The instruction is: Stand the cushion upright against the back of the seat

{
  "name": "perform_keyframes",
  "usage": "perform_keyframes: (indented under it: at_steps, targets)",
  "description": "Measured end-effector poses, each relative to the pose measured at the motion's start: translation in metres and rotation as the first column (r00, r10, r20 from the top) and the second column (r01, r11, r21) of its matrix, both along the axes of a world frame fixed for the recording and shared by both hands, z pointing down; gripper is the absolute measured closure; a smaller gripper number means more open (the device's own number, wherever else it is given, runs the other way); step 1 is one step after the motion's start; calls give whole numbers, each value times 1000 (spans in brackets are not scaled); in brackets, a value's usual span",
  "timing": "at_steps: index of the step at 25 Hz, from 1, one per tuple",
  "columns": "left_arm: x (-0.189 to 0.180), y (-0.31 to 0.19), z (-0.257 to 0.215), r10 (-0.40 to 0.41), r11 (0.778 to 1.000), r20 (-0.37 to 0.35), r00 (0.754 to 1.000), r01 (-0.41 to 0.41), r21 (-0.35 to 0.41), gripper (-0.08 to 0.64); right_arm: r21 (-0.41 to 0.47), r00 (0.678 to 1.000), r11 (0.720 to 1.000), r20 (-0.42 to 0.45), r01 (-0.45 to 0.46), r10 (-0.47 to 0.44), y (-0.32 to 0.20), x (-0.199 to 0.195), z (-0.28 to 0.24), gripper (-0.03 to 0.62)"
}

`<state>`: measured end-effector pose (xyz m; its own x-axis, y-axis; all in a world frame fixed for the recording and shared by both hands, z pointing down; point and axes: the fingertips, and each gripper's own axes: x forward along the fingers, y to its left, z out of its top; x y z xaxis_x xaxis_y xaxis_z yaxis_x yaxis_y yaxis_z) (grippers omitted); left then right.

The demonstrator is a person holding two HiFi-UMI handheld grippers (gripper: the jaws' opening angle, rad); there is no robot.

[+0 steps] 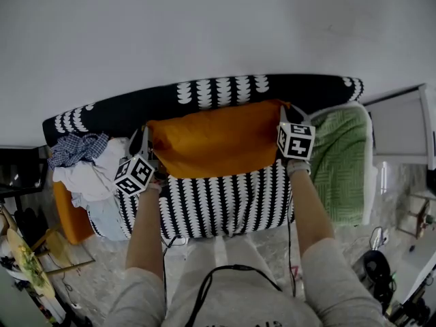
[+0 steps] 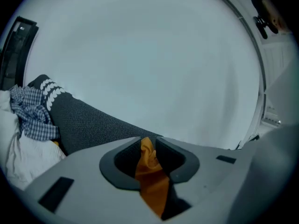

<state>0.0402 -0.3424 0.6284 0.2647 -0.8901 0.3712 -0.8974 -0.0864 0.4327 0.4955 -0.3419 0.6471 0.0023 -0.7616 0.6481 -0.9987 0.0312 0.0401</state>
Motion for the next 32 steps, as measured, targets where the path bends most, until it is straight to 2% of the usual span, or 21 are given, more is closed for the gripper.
perform_keyframes:
  at_steps: [3, 6, 9, 13, 19, 25, 32]
  targets:
    - [0, 1, -3, 31, 999, 67, 997, -32, 24, 410, 23, 1000, 999, -7, -24, 24, 0, 2, 0, 538]
    - [4, 7, -10, 68, 995, 137, 988, -77, 57, 353, 45, 999, 998, -26, -43, 44, 3, 7, -4, 451]
    - [5, 13, -20, 88, 989, 218, 972, -111, 95, 337, 94, 996, 993, -45, -75, 80, 8, 12, -14, 393]
    - [6, 19, -33, 97, 982, 285, 954, -138, 128, 337, 172, 989, 978, -73, -116, 130, 17, 21, -30, 390]
    - [5, 25, -48, 93, 976, 278, 956, -143, 166, 337, 225, 993, 970, -57, -88, 104, 25, 9, -46, 390]
    - [14, 43, -43, 142, 972, 245, 959, -182, 150, 337, 220, 995, 974, -73, -51, 69, 43, -5, -49, 390]
    - [25, 69, -39, 198, 966, 196, 960, -226, 129, 339, 187, 998, 980, -29, 66, -62, 69, -42, -47, 393]
